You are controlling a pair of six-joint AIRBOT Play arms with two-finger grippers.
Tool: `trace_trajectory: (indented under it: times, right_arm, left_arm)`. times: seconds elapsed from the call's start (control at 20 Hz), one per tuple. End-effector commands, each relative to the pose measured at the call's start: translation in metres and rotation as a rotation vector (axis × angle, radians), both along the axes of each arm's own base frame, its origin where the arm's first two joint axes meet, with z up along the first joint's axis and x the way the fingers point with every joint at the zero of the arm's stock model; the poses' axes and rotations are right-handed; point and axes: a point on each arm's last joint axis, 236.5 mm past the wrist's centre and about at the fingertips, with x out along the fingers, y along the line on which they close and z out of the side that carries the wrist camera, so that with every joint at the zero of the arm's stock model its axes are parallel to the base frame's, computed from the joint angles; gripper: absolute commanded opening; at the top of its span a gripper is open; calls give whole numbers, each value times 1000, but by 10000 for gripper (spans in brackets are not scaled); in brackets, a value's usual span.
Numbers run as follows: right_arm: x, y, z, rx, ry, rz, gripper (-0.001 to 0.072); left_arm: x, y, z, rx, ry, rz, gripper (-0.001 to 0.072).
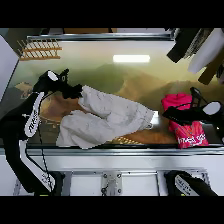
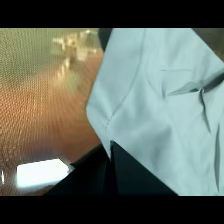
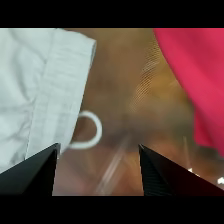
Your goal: Fold the clothes and pants, and hang the long-sleeved shirts on hangers.
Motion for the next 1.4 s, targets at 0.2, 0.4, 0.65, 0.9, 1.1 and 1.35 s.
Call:
trace_trajectory:
  times: [0.2, 0.4, 0.65, 0.9, 1.1, 1.35]
  right_arm:
    - [48, 72, -79, 242, 30, -71, 522]
    - [59, 92, -83, 228, -5, -58, 441]
    - [114, 87, 12, 192, -262, 61, 14]
    - [115, 88, 276, 63, -769, 275, 14]
    - [32, 95, 425, 21, -1099, 291, 14]
    - [-57, 93, 468, -7, -1187, 259, 14]
  left_arm:
    - [6, 2, 10, 3, -36, 4, 7]
    - [6, 3, 10, 3, -35, 6, 7]
    - [30, 19, 87, 84, -217, -16, 6]
    - [25, 43, 387, 126, -860, 60, 7]
    - [-86, 42, 547, 128, -1230, 106, 7]
    - [-200, 44, 598, 122, -1435, 159, 7]
